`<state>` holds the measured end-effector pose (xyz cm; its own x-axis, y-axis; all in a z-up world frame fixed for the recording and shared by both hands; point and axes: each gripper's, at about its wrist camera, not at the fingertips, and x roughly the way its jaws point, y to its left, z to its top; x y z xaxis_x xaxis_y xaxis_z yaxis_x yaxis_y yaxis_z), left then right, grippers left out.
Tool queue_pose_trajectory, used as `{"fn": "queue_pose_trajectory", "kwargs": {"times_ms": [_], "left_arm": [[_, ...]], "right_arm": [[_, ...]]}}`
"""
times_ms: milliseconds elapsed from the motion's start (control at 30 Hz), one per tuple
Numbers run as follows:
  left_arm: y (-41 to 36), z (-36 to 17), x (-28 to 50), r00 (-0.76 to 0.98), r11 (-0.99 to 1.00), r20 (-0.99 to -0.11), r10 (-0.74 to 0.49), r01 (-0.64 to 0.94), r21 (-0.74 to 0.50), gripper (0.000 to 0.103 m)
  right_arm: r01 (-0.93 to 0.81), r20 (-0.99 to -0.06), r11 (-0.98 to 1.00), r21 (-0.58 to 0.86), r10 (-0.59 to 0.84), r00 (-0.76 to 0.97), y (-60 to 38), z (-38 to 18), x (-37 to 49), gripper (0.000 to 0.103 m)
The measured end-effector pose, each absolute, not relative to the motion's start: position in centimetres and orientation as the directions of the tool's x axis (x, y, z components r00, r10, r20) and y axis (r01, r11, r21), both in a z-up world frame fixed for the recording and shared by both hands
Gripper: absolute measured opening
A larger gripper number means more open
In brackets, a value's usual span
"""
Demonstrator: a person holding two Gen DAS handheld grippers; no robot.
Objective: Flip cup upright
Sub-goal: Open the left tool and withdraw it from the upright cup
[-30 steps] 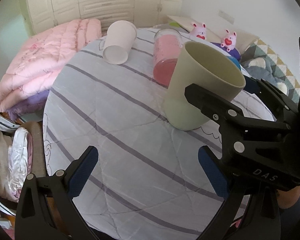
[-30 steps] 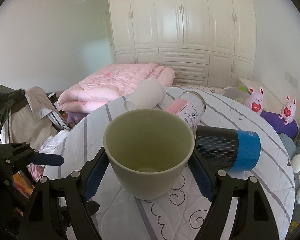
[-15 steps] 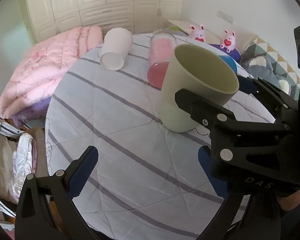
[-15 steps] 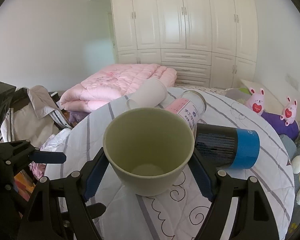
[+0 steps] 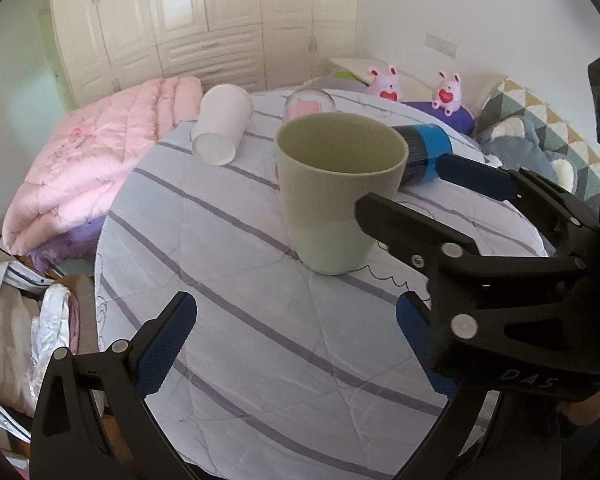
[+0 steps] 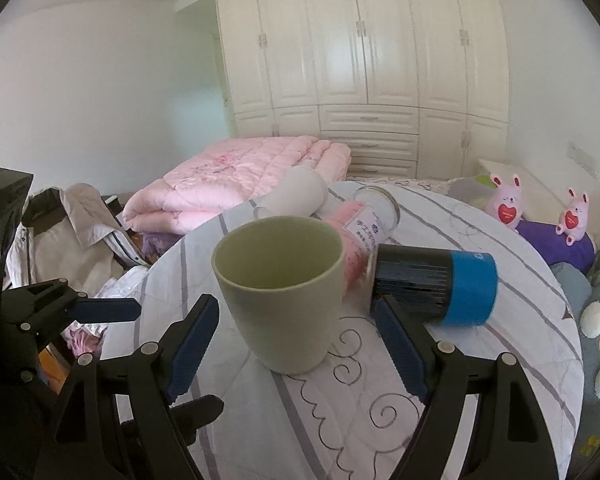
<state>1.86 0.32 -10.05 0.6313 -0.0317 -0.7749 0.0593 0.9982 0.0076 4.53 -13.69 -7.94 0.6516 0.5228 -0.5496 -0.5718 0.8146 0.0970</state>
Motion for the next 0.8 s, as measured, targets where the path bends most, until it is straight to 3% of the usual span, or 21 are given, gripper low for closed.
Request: {"fn": "queue_pose_trajectory", "kwargs": {"times_ms": [167, 300, 800], "left_arm": [[-0.4, -9.5, 1.0, 0.659, 0.998, -0.752, -0.016, 0.056, 0.028, 0.101], [-1.5, -8.7, 0.0, 0.717, 0.992, -0.694, 0.065, 0.026, 0.12, 0.101], [-1.9, -7.1, -1.9, 0.78, 0.998, -0.622, 0.063, -0.032, 0.061, 0.101]], "right_arm": [[-0.549, -0.535, 0.83, 0.094, 0.507, 0.675, -15.0, -7.4, 3.9, 0.082], [-0.517, -0.522, 0.852, 0.079, 0.477, 0.707, -16.6, -6.9, 3.2, 0.082], [-0.402, -0.48, 0.909, 0.108, 0.402, 0.78, -20.9, -5.8, 0.0, 0.084]]}}
